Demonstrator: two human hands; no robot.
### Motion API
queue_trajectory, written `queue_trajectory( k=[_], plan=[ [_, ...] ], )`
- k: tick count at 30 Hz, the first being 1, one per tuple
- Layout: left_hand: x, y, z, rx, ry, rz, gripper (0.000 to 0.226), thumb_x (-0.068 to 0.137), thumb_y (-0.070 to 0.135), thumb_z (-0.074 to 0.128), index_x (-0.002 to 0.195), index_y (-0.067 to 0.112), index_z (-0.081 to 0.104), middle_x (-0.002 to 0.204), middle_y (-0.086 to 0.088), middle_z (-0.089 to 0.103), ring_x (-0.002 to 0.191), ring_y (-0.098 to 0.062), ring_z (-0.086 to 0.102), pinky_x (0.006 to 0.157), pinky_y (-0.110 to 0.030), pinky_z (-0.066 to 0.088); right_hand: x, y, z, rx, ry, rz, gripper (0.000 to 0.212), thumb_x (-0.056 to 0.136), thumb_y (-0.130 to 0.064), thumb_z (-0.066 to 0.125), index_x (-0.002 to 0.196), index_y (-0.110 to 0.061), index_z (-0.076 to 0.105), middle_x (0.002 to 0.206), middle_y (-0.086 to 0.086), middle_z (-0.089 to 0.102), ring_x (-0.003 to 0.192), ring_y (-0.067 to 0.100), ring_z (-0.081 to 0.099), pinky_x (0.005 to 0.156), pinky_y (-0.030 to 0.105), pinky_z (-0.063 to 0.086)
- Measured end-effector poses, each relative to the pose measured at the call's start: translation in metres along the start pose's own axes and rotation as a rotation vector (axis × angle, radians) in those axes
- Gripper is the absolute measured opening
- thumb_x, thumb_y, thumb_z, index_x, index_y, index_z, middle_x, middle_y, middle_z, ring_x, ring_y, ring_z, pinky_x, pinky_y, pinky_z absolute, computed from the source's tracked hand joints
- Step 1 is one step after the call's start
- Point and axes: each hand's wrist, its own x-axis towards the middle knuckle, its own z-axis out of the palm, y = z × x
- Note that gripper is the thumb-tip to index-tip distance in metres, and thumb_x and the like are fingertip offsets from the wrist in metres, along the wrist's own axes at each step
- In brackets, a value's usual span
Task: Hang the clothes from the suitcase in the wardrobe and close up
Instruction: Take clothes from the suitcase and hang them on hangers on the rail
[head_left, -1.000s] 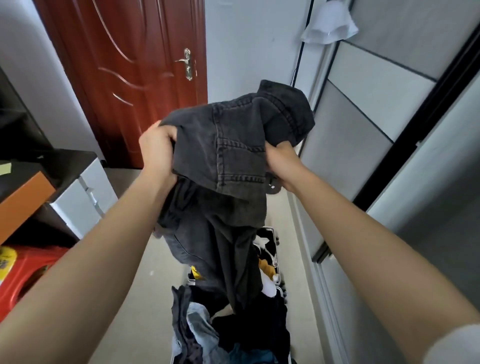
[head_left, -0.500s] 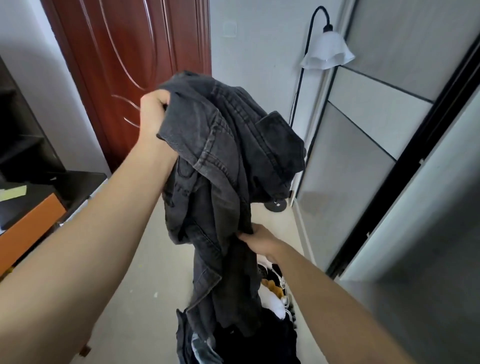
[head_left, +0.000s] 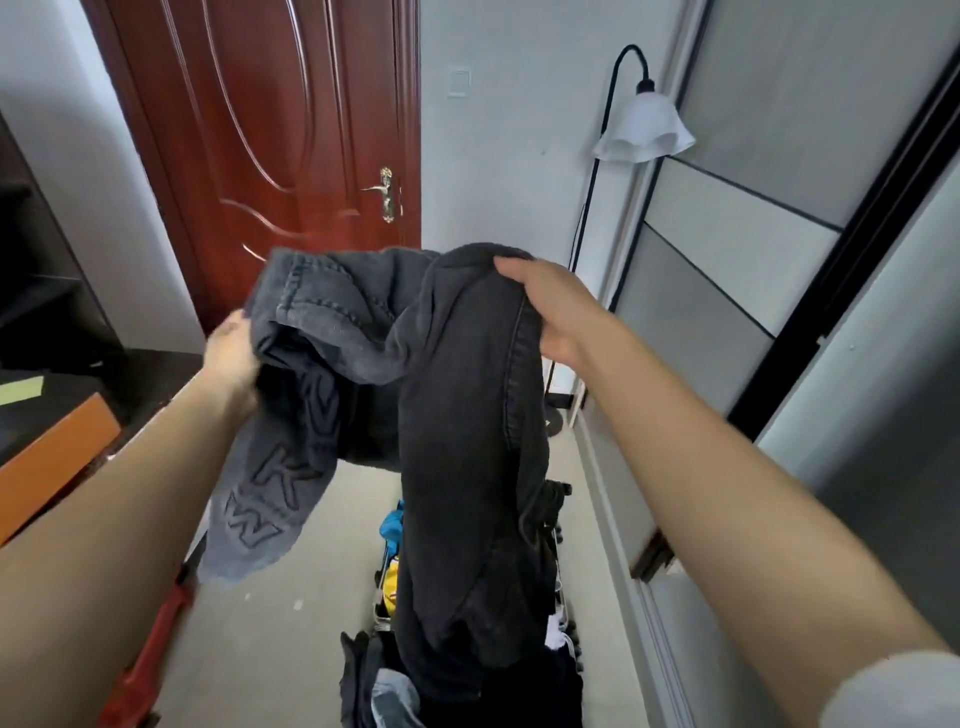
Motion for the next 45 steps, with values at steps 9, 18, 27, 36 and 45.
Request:
queue_trajectory(
  k=[9,18,27,36,45],
  plan=[
    [-0.029,-0.036,0.061,0.57,-0.221,-0.212,0.023,0.089,0.015,0.053,0.109,0.018,0.064,0.108,-0.001,0.065,0.094,-0.019,0.057,0.075,-0.031,0.043,0.001,-0.037,-0.015,0.142,0.296,-0.082,0.015,0.088,-0.008,0.063,0.102,-0.005,0.069,0.107,0.017,0.071,0.099,0.031,0.069,0.086,0.048,0.057],
    [-0.136,-0.052,0.136,0.816,-0.576,0.387,0.037,0.077,0.06,0.061,0.082,0.024,0.061,0.073,0.011,0.065,0.069,-0.011,0.06,0.064,-0.029,0.046,-0.008,-0.064,-0.028,0.29,0.428,-0.142,0.026,0.087,-0.009,0.062,0.111,-0.002,0.067,0.1,0.017,0.068,0.084,0.029,0.066,0.078,0.044,0.059],
    [-0.107,-0.056,0.208,0.45,-0.386,0.285,0.03,0.098,0.015,0.049,0.069,0.017,0.058,0.059,0.01,0.052,0.06,-0.009,0.047,0.056,-0.03,0.036,-0.026,-0.09,-0.156,0.276,0.608,-0.273,0.013,0.077,0.013,0.056,0.076,0.001,0.058,0.077,0.013,0.058,0.068,0.025,0.058,0.058,0.03,0.052],
    [-0.099,0.024,0.35,0.255,-0.42,0.28,0.03,0.099,0.018,0.036,0.09,0.001,0.059,0.083,-0.003,0.056,0.075,-0.012,0.05,0.063,-0.024,0.038,-0.007,-0.04,-0.292,0.097,0.806,-0.006,0.05,0.076,0.0,0.069,0.123,0.007,0.054,0.102,0.018,0.067,0.077,0.026,0.067,0.047,0.032,0.056],
    [-0.108,0.056,0.448,0.481,-0.636,0.364,0.019,0.092,0.027,0.046,0.079,0.017,0.054,0.077,-0.005,0.048,0.069,-0.018,0.044,0.065,-0.03,0.034,-0.071,-0.033,-0.36,-0.079,0.412,0.147,0.053,0.07,-0.049,0.081,0.103,-0.008,0.074,0.096,0.009,0.076,0.09,0.022,0.074,0.079,0.033,0.058]
  ],
)
